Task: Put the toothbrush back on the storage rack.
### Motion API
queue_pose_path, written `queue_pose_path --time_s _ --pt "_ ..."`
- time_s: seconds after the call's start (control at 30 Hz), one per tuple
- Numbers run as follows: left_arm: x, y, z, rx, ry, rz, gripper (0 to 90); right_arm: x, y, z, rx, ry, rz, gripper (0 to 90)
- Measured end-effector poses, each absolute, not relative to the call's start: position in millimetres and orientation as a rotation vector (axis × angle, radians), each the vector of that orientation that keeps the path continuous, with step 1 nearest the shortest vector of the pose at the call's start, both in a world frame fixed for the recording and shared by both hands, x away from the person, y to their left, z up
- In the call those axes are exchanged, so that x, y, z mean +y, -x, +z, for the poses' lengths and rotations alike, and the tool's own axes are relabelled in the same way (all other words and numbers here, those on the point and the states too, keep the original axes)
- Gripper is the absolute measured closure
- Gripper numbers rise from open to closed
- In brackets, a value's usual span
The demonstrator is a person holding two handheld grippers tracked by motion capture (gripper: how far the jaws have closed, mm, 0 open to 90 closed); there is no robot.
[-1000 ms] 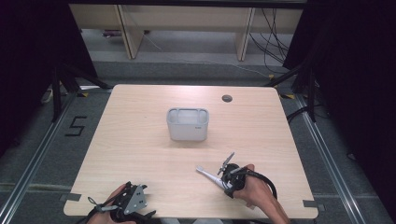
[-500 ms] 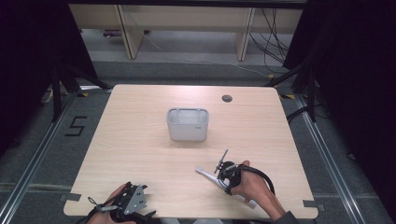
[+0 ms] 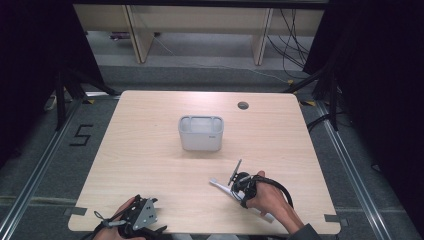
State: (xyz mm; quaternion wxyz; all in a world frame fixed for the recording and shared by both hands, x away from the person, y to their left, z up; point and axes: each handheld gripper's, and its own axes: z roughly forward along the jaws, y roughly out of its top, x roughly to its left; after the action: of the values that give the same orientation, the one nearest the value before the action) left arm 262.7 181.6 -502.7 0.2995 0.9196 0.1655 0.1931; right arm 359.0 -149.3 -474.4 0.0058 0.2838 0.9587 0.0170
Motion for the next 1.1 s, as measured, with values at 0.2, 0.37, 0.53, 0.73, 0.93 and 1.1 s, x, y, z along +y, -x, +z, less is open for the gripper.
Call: queue_pose_path --time_s 0.2,0.37,0.53,0.73,0.93,1.1 --pt "182 -263 -503 0.433 -2.437 0.503 15.4 -158 -358 -471 2.971 -0.869 0.106 66.4" --pt "182 -263 -503 0.439 -2.434 0.505 15.4 -165 -353 -458 2.943 -0.852 0.189 66.5" --pt "182 -263 -503 0.437 -2.441 0.503 15.4 -174 -348 -451 2.894 -0.872 0.319 66.5" --pt "182 -263 -503 0.439 -2.439 0.500 15.4 -189 -345 -432 2.828 -0.867 0.497 66.5" --pt "182 -263 -503 0.440 -2.436 0.503 15.4 -195 -345 -419 2.754 -0.887 0.654 66.5" --pt "183 -263 -502 0.440 -2.436 0.502 15.3 -199 -351 -413 2.674 -0.906 0.777 66.5"
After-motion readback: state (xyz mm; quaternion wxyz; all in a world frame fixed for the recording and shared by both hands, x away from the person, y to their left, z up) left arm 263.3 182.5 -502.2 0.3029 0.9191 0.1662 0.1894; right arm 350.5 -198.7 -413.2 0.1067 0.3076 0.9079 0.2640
